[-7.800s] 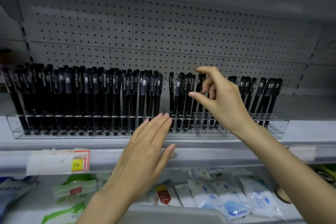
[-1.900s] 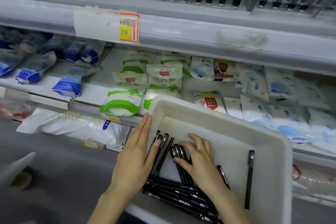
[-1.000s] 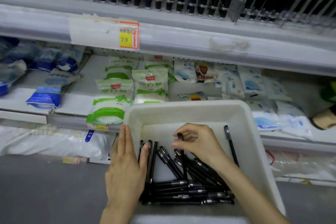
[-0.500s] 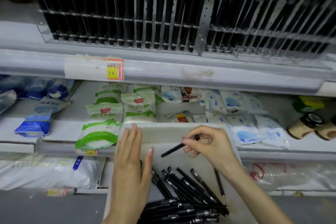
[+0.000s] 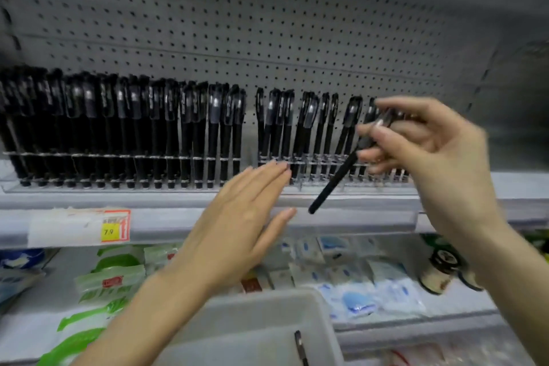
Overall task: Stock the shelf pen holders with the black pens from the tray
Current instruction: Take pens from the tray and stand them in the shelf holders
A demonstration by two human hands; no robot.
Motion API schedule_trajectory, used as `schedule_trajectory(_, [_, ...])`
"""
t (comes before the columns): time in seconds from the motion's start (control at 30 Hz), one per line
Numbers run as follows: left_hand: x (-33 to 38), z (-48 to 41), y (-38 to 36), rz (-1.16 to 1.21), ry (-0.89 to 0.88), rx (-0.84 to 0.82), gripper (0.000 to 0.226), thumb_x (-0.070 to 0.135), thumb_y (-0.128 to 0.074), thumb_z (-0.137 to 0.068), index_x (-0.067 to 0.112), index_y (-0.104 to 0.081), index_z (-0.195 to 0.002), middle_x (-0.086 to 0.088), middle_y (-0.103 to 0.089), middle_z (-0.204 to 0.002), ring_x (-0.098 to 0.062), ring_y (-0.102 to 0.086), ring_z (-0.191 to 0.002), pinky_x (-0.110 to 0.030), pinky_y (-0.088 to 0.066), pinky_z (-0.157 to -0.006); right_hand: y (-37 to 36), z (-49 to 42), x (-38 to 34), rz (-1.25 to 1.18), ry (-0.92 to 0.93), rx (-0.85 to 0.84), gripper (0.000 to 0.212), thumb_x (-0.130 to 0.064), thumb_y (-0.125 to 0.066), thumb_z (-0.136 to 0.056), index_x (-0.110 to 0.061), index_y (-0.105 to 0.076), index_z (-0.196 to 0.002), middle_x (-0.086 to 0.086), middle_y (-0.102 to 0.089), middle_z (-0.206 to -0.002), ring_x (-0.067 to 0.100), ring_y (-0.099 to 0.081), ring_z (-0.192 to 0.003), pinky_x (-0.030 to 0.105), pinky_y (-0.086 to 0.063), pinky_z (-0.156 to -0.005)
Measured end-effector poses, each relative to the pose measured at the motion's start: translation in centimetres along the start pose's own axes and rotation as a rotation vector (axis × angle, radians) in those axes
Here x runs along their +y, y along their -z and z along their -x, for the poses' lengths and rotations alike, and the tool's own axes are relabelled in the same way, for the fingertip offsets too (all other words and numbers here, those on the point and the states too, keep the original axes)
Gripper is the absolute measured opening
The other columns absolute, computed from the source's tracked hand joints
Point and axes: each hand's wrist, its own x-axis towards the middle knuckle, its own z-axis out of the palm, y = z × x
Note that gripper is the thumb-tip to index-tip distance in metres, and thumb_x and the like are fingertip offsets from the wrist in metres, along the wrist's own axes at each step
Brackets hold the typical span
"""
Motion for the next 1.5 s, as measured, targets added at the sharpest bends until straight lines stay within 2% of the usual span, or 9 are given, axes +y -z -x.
schedule_trajectory(0.1, [-1.0,-1.7,-0.9,-0.164,-0.073,-0.074,0.055,0.045,-0.026,-0.1,0.014,-0.047,-0.14,-0.003,-0.047,-0.144,-0.014,-0.042,-0.133,-0.034,-0.025,-0.115,0.8,-3.4,-0.7,0.088,0.144,0.104,0.039,-0.013,-0.069,-0.082,-0.022,-0.051,-0.115,0.01,-0.073,-0.083,0.018,-0.071,-0.069,0.024,-0.055,-0.056])
schedule_trajectory(0.23, [-1.5,-2.6,-2.0,-0.215,-0.099,-0.092,0.055,0.047,-0.026,-0.1,0.015,-0.044,-0.142,0.0,-0.046,-0.145,-0.012,-0.041,-0.134,-0.033,-0.023,-0.115,0.6,-6.6,0.5,0.102,0.196,0.179,0.027,-0.007,-0.065,-0.088,-0.021,-0.051,-0.107,0.009,-0.071,-0.079,0.017,-0.07,-0.066,0.024,-0.053,-0.053])
schedule_trajectory(0.33, [-1.5,-2.6,-2.5,-0.217,-0.09,-0.073,0.055,0.047,-0.02,-0.102,0.015,-0.047,-0.139,0.0,-0.05,-0.141,-0.013,-0.047,-0.129,-0.037,-0.037,-0.109,-0.2,-7.7,1.7,0.07,0.192,0.192,0.023,-0.006,-0.065,-0.088,-0.014,-0.053,-0.105,0.009,-0.07,-0.075,0.018,-0.07,-0.063,0.023,-0.052,-0.051])
schedule_trajectory(0.87, [-1.9,-3.1,-2.4,-0.073,-0.083,-0.038,0.051,0.047,-0.024,-0.103,0.018,-0.05,-0.136,0.005,-0.054,-0.136,-0.006,-0.042,-0.128,-0.032,-0.029,-0.107,-1.5,-9.2,4.3,0.222,0.186,0.035,0.022,-0.014,-0.068,-0.087,-0.014,-0.05,-0.101,0.004,-0.067,-0.074,0.014,-0.068,-0.059,0.028,-0.055,-0.053])
schedule_trajectory(0.97, [-1.8,-3.1,-2.3,-0.087,-0.065,-0.044,0.051,0.048,-0.025,-0.102,0.019,-0.05,-0.136,0.006,-0.054,-0.136,-0.004,-0.04,-0.127,-0.029,-0.024,-0.11,-1.9,-9.0,4.6,0.297,0.165,-0.05,0.022,-0.016,-0.069,-0.086,-0.017,-0.051,-0.099,0.002,-0.066,-0.075,0.012,-0.067,-0.056,0.024,-0.054,-0.052])
schedule_trajectory(1.07, [-1.7,-3.1,-2.3,-0.065,-0.054,-0.034,0.053,0.048,-0.022,-0.103,0.018,-0.052,-0.135,0.005,-0.055,-0.135,-0.006,-0.045,-0.126,-0.03,-0.03,-0.109,-2.3,-8.4,5.5,0.421,0.183,-0.09,0.019,-0.023,-0.069,-0.086,-0.02,-0.054,-0.097,-0.004,-0.064,-0.083,0.007,-0.066,-0.057,0.021,-0.054,-0.059])
schedule_trajectory(1.17, [-1.7,-3.2,-2.2,-0.078,-0.048,-0.037,0.055,0.049,-0.02,-0.103,0.019,-0.053,-0.134,0.006,-0.056,-0.134,-0.007,-0.049,-0.124,-0.033,-0.037,-0.108,-2.4,-7.9,6.3,0.565,0.246,-0.124,0.019,-0.028,-0.067,-0.087,-0.019,-0.056,-0.1,-0.007,-0.063,-0.086,0.007,-0.066,-0.061,0.027,-0.055,-0.068])
schedule_trajectory(1.27, [-1.7,-3.2,-2.2,-0.086,-0.052,-0.047,0.056,0.049,-0.019,-0.103,0.019,-0.055,-0.134,0.006,-0.057,-0.134,-0.007,-0.049,-0.123,-0.03,-0.034,-0.11,-2.3,-7.9,6.5,0.62,0.288,-0.131,0.02,-0.031,-0.066,-0.088,-0.021,-0.056,-0.102,-0.006,-0.062,-0.086,0.013,-0.064,-0.062,0.036,-0.054,-0.068])
schedule_trajectory(1.5, [-1.9,-3.2,-1.8,-0.145,-0.084,-0.092,0.055,0.047,-0.023,-0.102,0.016,-0.053,-0.135,0.002,-0.056,-0.136,-0.009,-0.05,-0.126,-0.029,-0.03,-0.112,-2.4,-8.0,6.0,0.685,0.31,-0.153,0.023,-0.036,-0.063,-0.088,-0.025,-0.053,-0.104,-0.009,-0.059,-0.086,0.014,-0.062,-0.062,0.036,-0.053,-0.069])
